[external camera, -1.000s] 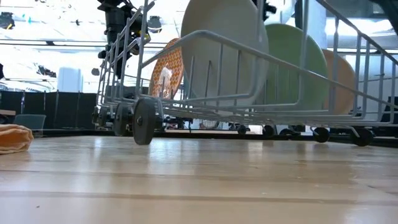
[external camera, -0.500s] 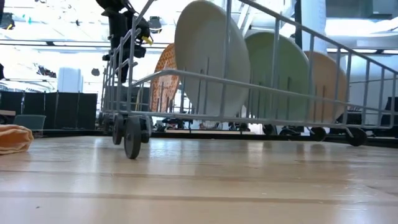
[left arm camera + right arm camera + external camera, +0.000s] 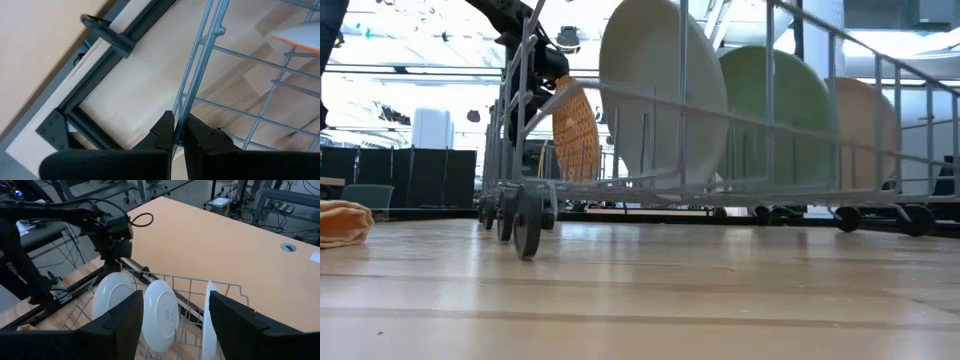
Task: Sort dishes
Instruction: Adjust the dish rack
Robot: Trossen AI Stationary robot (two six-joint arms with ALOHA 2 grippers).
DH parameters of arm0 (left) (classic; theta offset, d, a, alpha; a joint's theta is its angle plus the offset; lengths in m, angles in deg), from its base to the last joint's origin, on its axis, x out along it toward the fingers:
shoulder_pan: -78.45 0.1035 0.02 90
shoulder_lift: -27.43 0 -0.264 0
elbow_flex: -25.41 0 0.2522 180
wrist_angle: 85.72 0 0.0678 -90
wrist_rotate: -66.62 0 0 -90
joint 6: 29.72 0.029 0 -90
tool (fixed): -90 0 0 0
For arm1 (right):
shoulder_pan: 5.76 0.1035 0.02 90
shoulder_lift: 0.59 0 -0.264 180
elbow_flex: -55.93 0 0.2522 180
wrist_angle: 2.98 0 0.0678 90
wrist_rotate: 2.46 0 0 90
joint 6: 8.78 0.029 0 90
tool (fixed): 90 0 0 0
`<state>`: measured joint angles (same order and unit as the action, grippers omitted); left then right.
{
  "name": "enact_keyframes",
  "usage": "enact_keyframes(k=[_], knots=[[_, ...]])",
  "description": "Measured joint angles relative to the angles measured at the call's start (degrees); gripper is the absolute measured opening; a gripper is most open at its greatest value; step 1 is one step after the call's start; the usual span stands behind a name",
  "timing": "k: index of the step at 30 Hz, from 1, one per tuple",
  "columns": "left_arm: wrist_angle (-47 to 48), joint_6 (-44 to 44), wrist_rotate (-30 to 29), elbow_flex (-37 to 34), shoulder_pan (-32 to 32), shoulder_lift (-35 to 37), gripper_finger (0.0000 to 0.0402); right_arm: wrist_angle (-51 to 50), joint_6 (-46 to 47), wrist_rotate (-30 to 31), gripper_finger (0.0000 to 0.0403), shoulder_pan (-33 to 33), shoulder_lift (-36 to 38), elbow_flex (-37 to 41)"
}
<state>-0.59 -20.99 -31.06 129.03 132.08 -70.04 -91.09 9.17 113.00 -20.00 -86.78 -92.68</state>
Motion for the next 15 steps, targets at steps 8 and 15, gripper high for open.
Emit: enact_keyframes(k=[8,15], knots=[[-0.4,-2.0,-1.1,0.0,0.0,0.0,0.0031,0.0,-1.3,0.1,0.0226,-0.6,-0.4,0.0],[2.1,-2.1,-2.0,0.1,0.0,0.2,0.0126,-1.1,1.7,0.0,0.0226,-1.7,-0.9,0.0]])
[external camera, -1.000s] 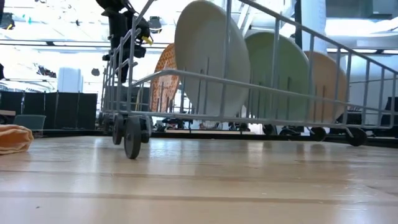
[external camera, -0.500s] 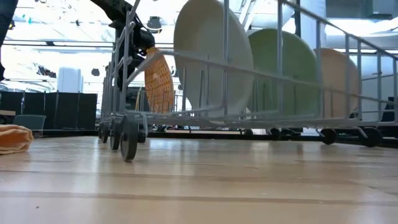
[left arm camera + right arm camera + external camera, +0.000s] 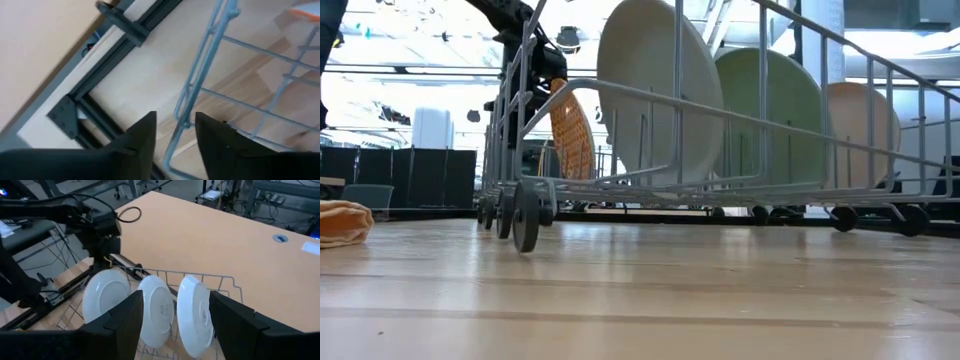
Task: Sort dishes
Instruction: Adjust the dish rack
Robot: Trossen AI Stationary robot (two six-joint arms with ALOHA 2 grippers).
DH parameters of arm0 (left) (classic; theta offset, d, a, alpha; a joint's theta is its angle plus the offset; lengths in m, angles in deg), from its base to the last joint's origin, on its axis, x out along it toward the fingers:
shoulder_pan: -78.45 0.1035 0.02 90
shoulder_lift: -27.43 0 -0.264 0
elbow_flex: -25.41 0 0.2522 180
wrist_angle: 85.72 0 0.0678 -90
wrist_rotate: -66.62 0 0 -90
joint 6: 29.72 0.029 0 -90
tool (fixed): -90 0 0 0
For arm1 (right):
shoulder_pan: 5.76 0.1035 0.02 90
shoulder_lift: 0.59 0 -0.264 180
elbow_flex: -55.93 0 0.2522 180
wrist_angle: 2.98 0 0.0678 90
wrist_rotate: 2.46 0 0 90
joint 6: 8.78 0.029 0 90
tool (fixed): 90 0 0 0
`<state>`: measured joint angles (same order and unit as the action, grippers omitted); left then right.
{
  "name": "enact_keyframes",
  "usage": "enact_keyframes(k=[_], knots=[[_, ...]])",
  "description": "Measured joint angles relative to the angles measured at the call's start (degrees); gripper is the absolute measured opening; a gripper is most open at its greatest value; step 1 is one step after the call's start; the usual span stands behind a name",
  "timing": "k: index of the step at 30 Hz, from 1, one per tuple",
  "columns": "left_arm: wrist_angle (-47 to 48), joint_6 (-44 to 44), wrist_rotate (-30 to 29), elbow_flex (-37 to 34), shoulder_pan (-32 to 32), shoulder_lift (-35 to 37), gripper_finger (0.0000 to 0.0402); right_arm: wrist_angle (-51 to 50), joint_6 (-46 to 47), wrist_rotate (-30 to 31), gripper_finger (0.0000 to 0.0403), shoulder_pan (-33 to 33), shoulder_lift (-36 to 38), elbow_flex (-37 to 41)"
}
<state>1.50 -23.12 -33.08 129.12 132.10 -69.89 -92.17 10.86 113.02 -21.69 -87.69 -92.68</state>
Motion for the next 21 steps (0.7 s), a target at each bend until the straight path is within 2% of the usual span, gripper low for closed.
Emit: enact_keyframes(k=[5,15,17,21], knots=[[0.9,0.0,-1.5,1.0,0.0,1.6,0.0163,-2.7,-0.2,-1.7,0.0226,-0.2,-0.3,0.0],[1.9,-0.7,-3.0,8.8,0.1,5.8,0.0165,-5.4,-9.5,-14.0,0.0225,-0.2,-0.2,0.0],[2.2,-2.3,-1.6,10.7,0.0,6.8,0.0164,-5.9,-11.3,-14.9,0.0221,-0.2,-0.2,0.0],[2.0,-7.3,5.6,13.2,-0.1,9.9,0.0164,-7.8,-13.2,-15.1,0.0204,-0.2,-0.2,0.0]])
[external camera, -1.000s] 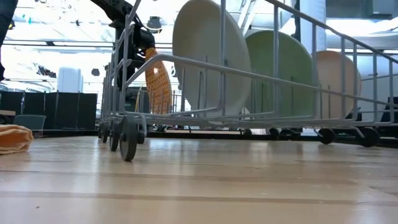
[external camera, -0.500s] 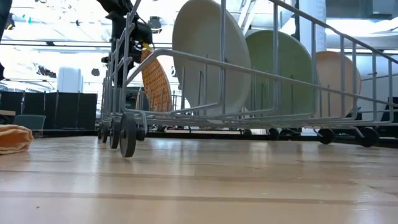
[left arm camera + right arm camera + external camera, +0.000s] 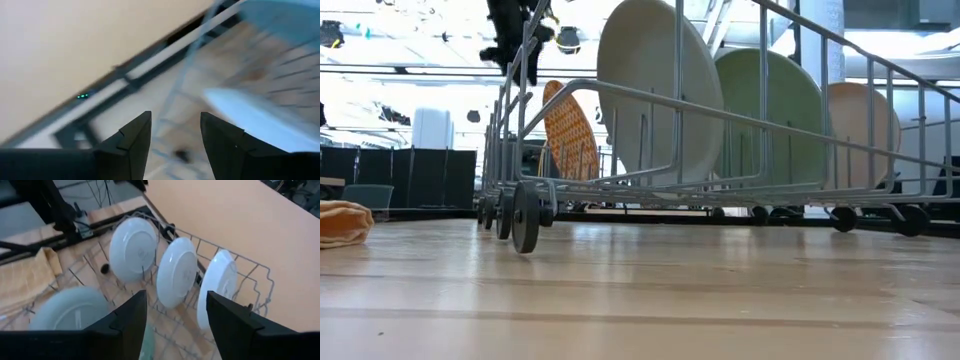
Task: Sort dishes
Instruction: Adjust the dish rack
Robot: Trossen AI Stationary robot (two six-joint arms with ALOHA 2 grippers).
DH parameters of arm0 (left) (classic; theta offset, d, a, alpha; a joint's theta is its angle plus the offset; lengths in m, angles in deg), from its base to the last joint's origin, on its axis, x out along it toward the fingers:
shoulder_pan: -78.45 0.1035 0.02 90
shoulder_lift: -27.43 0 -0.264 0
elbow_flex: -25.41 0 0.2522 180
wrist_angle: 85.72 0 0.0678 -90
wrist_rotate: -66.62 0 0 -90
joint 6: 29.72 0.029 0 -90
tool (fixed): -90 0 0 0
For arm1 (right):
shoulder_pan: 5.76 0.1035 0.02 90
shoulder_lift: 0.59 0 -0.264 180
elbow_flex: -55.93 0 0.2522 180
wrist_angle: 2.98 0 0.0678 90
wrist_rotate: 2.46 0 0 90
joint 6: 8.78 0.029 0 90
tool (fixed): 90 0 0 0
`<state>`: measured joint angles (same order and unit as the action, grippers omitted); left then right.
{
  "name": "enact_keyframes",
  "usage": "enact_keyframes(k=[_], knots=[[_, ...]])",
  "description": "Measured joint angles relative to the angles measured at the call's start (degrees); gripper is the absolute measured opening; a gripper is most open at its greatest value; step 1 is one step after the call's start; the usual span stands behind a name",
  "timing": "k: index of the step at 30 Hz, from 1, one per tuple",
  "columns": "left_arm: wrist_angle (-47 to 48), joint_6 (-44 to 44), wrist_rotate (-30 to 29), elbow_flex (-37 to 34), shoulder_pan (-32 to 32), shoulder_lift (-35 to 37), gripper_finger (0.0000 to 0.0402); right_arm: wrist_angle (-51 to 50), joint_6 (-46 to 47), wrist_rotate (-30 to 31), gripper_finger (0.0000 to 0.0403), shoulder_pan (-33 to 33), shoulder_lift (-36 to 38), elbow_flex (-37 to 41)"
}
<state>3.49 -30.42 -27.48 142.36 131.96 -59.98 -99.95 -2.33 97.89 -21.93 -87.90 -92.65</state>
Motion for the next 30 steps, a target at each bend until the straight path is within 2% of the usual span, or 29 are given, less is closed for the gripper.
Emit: enact_keyframes(k=[4,7,9,11,13,17,21,26,30], knots=[[-1.0,-4.7,9.2,0.4,-1.7,5.0,0.0164,-3.3,-0.5,-0.8,0.0184,0.0,0.8,0.0],[-3.2,-8.4,17.7,0.4,-6.0,9.2,0.0164,-6.5,-0.5,-4.2,0.0171,0.0,1.9,0.0],[-4.4,-10.3,23.9,0.5,-12.3,11.5,0.0164,-6.8,-1.5,-6.3,0.0164,0.0,2.5,0.0],[-4.6,-12.3,26.0,0.5,-21.7,13.1,0.0164,-6.7,-3.1,-7.6,0.0161,-0.1,3.0,0.0],[-5.2,-15.7,23.8,0.5,-32.6,13.5,0.0164,-6.6,-4.3,-7.8,0.0161,-0.3,3.5,0.0],[-6.7,-25.4,11.8,0.4,-52.1,13.1,0.0164,-6.8,-5.2,-9.2,0.016,-1.5,4.5,0.0],[-9.4,-36.5,6.7,0.5,-67.0,9.3,0.0164,-6.8,-7.0,-10.9,0.016,-3.3,4.6,0.0],[-8.4,-46.0,2.7,0.3,-79.1,-0.9,0.016,-6.8,-12.6,-13.2,0.016,-4.3,4.1,0.0],[-12.1,-53.3,0.5,0.3,-82.5,-8.7,0.0136,-6.8,-14.8,-13.7,0.016,-4.2,3.9,0.0]])
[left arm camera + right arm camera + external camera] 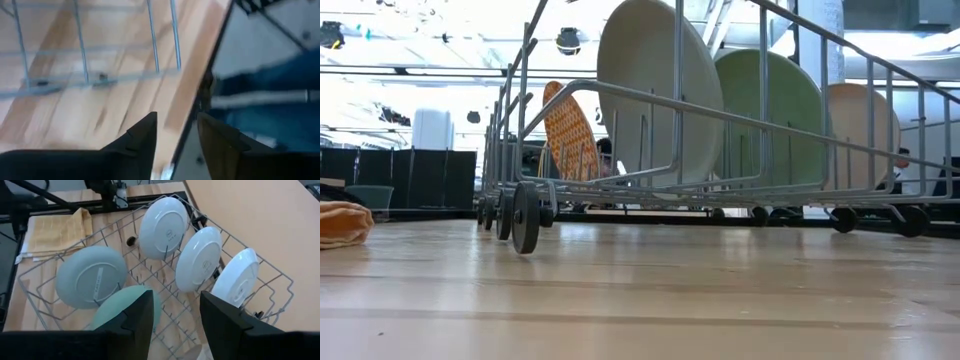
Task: Sort dishes
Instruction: Adjust the dish rack
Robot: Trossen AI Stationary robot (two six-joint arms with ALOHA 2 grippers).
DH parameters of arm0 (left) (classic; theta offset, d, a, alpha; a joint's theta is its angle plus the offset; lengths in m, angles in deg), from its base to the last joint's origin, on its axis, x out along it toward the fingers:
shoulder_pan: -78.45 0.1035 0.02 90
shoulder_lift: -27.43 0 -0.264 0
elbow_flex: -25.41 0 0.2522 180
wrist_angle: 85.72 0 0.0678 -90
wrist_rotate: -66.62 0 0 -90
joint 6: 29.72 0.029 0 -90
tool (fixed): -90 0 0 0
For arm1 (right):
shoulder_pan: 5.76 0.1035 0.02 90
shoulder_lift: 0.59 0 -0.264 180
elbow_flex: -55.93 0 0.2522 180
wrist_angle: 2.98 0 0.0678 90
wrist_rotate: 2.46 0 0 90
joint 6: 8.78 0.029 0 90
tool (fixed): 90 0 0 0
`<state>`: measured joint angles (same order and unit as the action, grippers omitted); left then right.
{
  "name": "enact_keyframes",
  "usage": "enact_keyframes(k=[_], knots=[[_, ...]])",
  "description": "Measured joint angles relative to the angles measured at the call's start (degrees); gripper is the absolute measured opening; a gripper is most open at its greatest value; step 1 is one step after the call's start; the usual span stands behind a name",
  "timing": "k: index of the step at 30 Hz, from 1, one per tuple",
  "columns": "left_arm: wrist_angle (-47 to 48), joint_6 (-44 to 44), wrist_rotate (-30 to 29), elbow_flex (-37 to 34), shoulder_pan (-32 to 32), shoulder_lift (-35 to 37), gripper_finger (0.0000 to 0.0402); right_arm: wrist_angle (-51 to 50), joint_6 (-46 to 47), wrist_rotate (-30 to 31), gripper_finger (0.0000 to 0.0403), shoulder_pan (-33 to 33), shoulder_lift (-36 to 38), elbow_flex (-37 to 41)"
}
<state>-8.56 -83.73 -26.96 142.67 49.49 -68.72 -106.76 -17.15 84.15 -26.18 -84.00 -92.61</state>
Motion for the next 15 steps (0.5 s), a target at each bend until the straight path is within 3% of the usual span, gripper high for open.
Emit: enact_keyframes(k=[7,15], knots=[[-7.0,-4.3,-6.9,0.0,0.6,-6.8,0.0083,0.0,0.1,-1.5,0.016,0.0,1.2,0.0],[0.1,-4.1,-6.9,-0.4,1.6,-10.1,0.0045,0.0,-0.7,-1.7,0.016,0.1,3.1,0.0]])
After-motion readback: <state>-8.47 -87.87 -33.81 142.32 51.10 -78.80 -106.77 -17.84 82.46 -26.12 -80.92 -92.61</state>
